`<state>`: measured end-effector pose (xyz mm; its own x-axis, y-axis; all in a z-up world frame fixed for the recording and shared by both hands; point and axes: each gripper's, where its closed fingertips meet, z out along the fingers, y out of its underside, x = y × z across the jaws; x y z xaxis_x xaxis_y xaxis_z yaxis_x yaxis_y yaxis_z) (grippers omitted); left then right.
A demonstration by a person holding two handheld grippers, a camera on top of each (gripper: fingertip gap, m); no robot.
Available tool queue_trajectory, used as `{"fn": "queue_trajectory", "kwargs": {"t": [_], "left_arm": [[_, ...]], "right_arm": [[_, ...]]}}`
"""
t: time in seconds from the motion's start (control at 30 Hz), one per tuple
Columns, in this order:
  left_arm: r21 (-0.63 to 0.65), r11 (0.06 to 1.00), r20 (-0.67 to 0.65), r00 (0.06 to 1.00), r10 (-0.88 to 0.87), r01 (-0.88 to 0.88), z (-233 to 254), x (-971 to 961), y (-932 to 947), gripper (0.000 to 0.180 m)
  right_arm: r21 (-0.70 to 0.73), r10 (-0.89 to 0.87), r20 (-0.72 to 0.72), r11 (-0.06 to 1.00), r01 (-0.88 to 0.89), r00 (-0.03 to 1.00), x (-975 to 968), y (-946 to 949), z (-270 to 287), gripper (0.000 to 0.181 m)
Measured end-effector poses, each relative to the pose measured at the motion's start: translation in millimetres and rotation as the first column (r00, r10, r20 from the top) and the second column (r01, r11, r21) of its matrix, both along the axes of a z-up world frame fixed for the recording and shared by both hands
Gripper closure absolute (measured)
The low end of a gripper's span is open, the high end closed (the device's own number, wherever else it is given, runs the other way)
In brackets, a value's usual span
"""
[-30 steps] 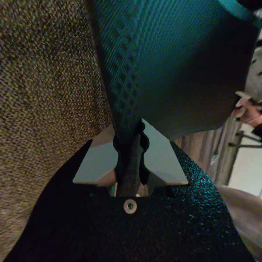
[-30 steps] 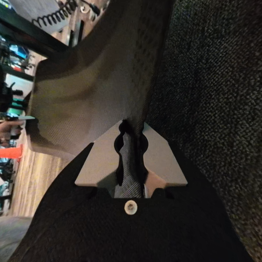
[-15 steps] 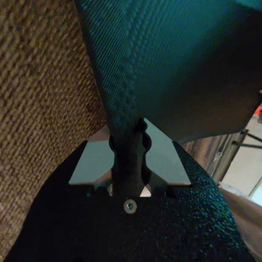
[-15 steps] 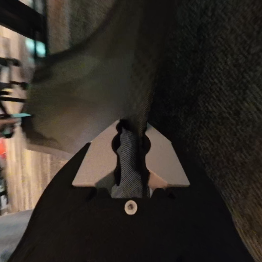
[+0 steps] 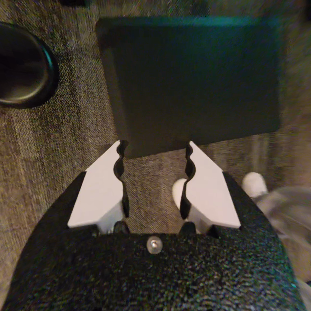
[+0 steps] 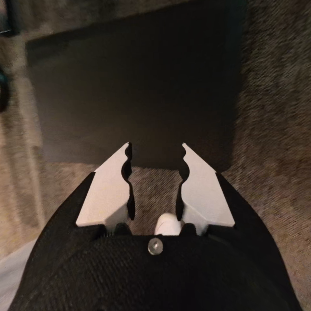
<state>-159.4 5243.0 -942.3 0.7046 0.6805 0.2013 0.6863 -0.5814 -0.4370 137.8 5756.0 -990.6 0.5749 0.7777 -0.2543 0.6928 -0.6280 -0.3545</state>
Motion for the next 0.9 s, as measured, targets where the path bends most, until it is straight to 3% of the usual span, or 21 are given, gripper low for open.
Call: {"fn": "queue_trajectory", "kwargs": {"t": [0.03,0.13,0.27,0.43,0.53,0.6,0.67,0.77,0.9], "left_arm": [[0.029,0.999,-0.013,1.0,0.024,-0.024,41.7,23.6,-4.7,0.11],[0.058,0.993,-0.08,0.991,0.108,-0.104,167.1,88.7,-31.5,0.109],[0.004,0.973,-0.295,0.929,0.223,-0.232,312.7,150.4,-96.0,0.105],[0.083,0.875,-0.483,0.748,0.455,-0.478,445.8,217.7,-174.8,0.09],[0.078,0.809,-0.561,0.646,0.518,-0.582,491.1,254.9,-223.0,0.086],[0.107,0.781,-0.594,0.59,0.547,-0.616,509.3,274.7,-248.4,0.081],[0.171,0.767,-0.586,0.562,0.584,-0.618,516.1,285.8,-265.4,0.078],[0.263,0.754,-0.511,0.576,0.638,-0.601,514.5,286.6,-283.2,0.078],[0.369,0.746,-0.475,0.577,0.664,-0.554,529.3,267.6,-303.1,0.078]], "right_arm": [[-0.034,0.049,0.005,0.998,-0.049,0.999,-0.8,-34.9,17.7,0.129],[-0.085,0.195,0.051,0.978,-0.191,0.979,-4.7,-124.8,74.8,0.131],[-0.164,0.422,-0.083,0.888,-0.43,0.903,-51.1,-234.8,156.1,0.129],[-0.076,0.772,-0.18,0.607,-0.791,0.609,-92.6,-337.0,236.3,0.129],[0.056,0.845,-0.195,0.517,-0.854,0.498,-117.1,-360.6,285.1,0.127],[0.102,0.854,-0.172,0.512,-0.853,0.492,-128.6,-364.1,307.2,0.117],[0.154,0.866,-0.122,0.5,-0.852,0.485,-136.3,-360.8,323.7,0.119],[0.239,0.848,-0.019,0.518,-0.822,0.529,-141.1,-345.0,340.2,0.112],[0.296,0.753,0.028,0.622,-0.725,0.658,-138.4,-333.6,359.7,0.107]]}}
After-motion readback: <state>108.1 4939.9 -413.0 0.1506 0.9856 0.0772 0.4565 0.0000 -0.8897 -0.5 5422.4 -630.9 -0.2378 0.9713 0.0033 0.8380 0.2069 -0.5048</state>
